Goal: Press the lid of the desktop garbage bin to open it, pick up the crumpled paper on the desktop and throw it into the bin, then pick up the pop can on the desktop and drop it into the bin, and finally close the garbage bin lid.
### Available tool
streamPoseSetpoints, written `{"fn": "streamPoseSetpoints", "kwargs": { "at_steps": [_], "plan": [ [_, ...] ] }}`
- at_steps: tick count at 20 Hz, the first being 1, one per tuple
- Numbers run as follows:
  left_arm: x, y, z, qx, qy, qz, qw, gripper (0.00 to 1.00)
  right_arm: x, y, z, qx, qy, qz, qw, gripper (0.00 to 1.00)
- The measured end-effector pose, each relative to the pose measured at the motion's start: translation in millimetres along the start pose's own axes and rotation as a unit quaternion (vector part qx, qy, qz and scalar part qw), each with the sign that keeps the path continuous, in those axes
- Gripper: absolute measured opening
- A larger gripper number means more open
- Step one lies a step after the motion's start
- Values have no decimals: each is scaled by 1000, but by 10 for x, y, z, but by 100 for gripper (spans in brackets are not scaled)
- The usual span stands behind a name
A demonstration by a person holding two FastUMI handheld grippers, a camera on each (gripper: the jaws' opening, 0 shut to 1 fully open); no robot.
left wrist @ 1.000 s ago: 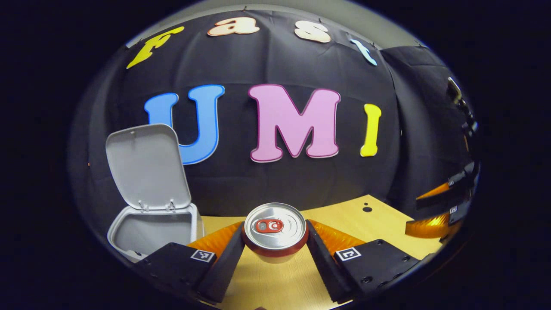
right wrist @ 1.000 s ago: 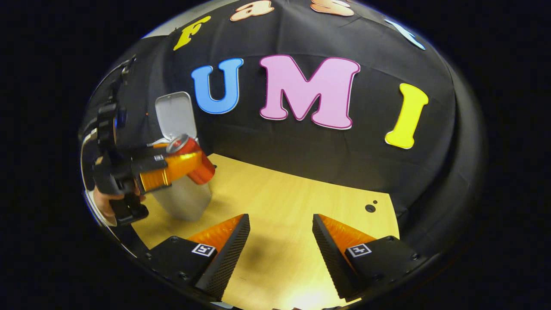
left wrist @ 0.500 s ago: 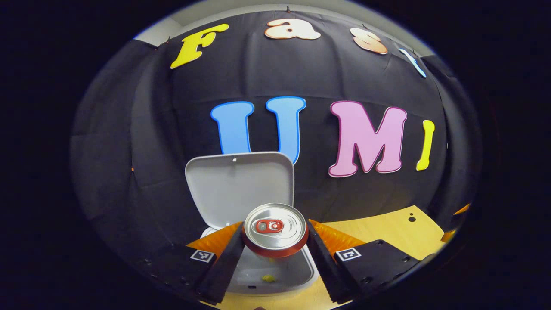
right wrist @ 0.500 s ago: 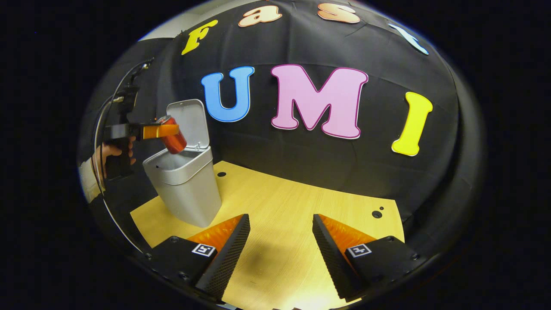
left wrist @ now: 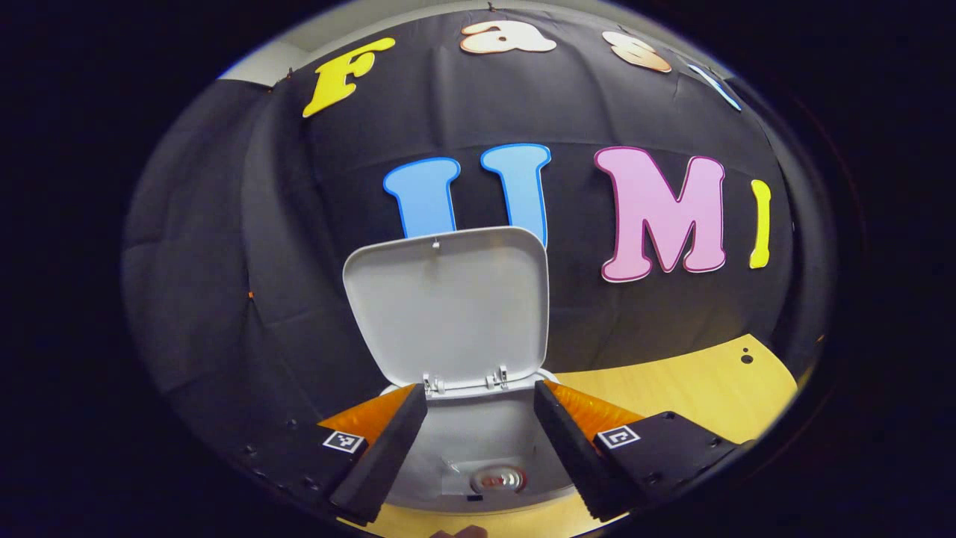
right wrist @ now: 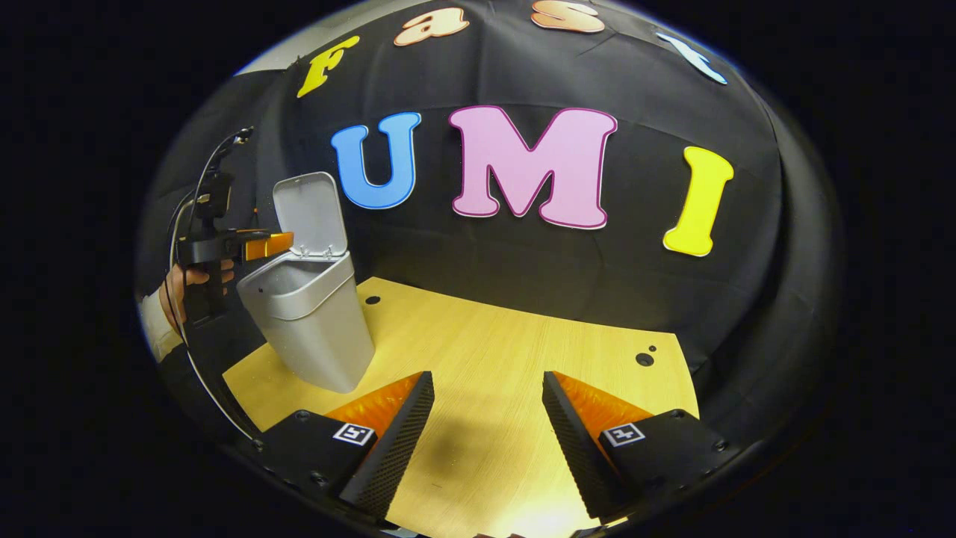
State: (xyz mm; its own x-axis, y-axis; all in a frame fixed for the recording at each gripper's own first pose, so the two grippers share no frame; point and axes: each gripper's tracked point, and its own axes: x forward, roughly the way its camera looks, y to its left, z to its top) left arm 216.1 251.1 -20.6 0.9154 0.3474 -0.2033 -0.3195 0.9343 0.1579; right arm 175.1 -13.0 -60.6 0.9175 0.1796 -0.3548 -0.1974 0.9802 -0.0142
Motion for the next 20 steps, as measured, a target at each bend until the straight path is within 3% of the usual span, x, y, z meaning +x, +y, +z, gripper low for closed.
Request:
{"fn": "streamPoseSetpoints", "kwargs": {
  "at_steps": [6, 13, 15, 18, 20],
  "plan": [
    [66, -35, 556, 33, -66, 4, 997, 96, 19, -12, 88, -1, -8, -5, 1000, 95],
    [311, 230, 1456, -31, -129, -6, 991, 95, 80, 40, 155, 3, -15, -5, 1000, 94],
    [467, 220, 1532, -59, -117, -26, 991, 95, 90, 64, 176, 8, -19, -5, 1000, 94],
    [802, 414, 1328, -37, -75, 0, 996, 95, 97, 125, 218, 14, -27, -1, 1000, 94],
    [848, 419, 1197, -33, -48, -1, 998, 98, 87, 122, 238, 15, -29, -1, 999, 94]
  ]
}}
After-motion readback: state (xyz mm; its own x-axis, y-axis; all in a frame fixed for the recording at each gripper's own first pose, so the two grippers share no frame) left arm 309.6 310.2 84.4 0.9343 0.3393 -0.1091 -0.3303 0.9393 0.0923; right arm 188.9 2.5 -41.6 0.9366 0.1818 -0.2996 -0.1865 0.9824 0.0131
